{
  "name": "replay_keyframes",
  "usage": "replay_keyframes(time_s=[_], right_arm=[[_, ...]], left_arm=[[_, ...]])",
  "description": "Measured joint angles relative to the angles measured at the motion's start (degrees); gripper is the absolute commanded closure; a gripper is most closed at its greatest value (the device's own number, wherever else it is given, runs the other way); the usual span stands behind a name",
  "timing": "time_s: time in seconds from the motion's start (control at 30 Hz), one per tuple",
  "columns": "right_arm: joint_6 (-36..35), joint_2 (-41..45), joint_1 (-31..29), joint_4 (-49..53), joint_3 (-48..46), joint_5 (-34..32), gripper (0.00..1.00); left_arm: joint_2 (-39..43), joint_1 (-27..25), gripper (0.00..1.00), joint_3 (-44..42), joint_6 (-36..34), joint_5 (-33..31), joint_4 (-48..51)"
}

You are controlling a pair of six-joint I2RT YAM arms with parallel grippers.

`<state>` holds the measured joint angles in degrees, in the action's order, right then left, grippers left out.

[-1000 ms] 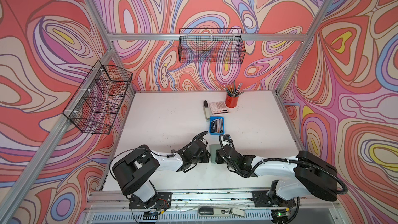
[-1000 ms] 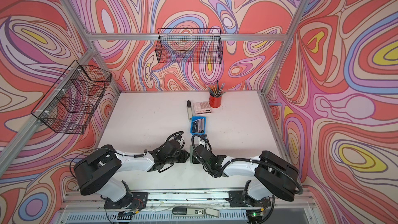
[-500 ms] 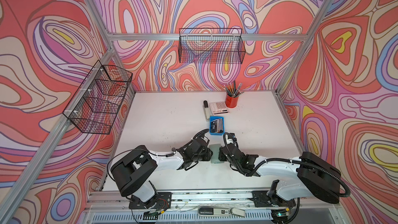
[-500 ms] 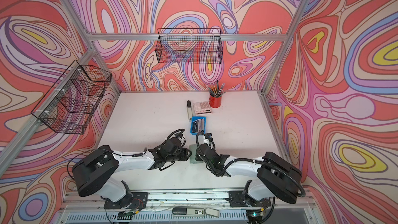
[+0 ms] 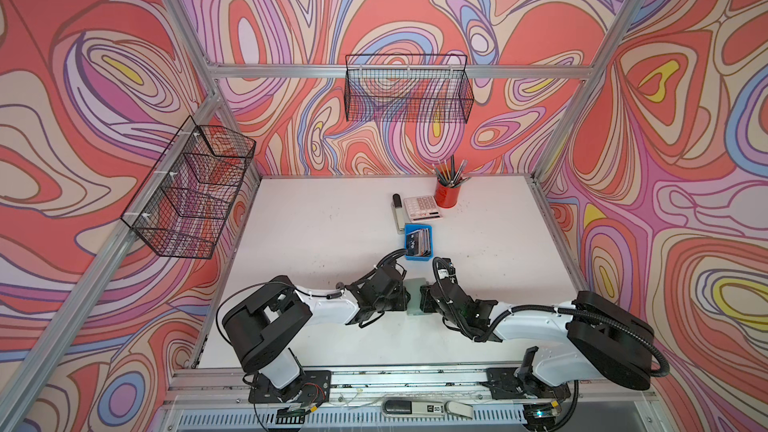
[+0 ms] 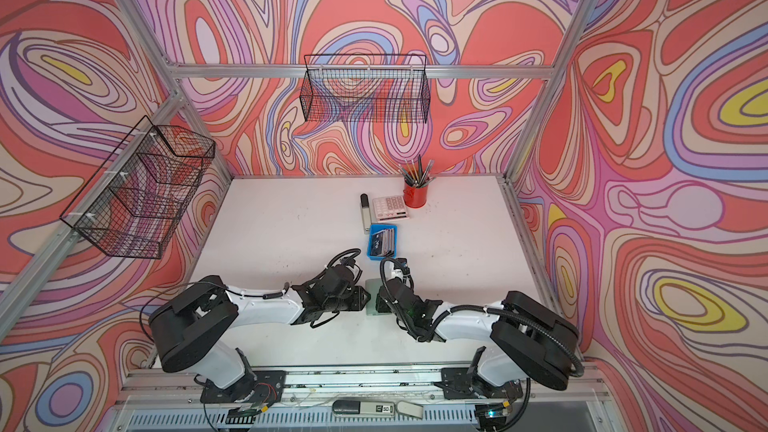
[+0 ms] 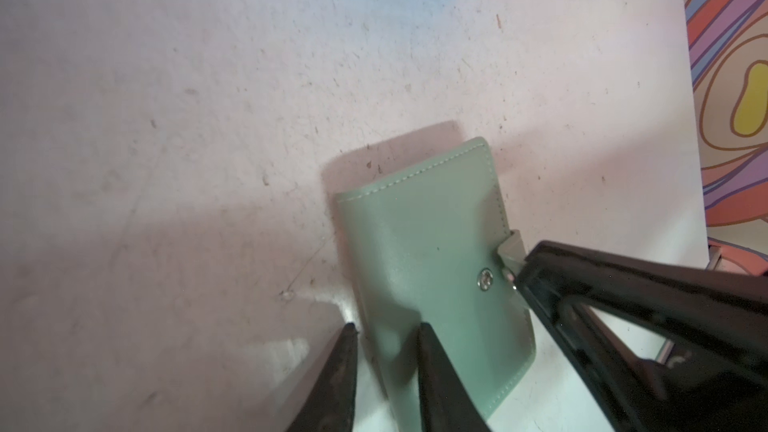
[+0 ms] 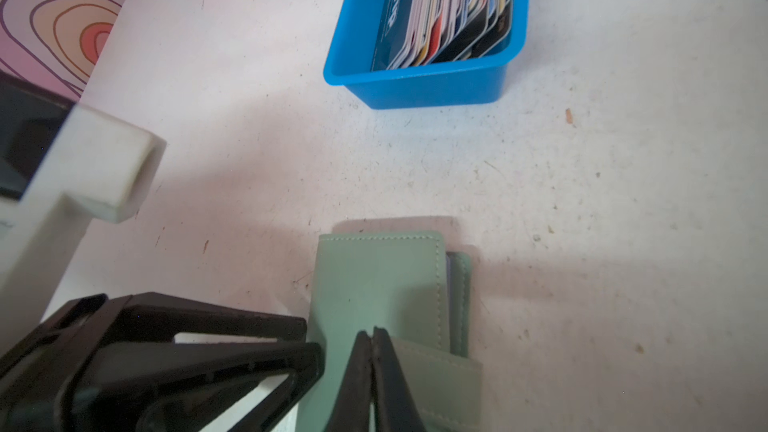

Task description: Put the credit cards into the card holder

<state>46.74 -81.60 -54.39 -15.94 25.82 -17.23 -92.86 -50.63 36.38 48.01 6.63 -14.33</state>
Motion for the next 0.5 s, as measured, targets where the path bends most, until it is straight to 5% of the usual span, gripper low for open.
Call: replay_keyframes(time_s=[0.5], right_arm=[[0.02,-1.14,0.00,-1.22,-0.72,0.15,1.00]], left_arm=[[-0.24,-0.02,0.75,0.22,0.00,0.00,0.04]])
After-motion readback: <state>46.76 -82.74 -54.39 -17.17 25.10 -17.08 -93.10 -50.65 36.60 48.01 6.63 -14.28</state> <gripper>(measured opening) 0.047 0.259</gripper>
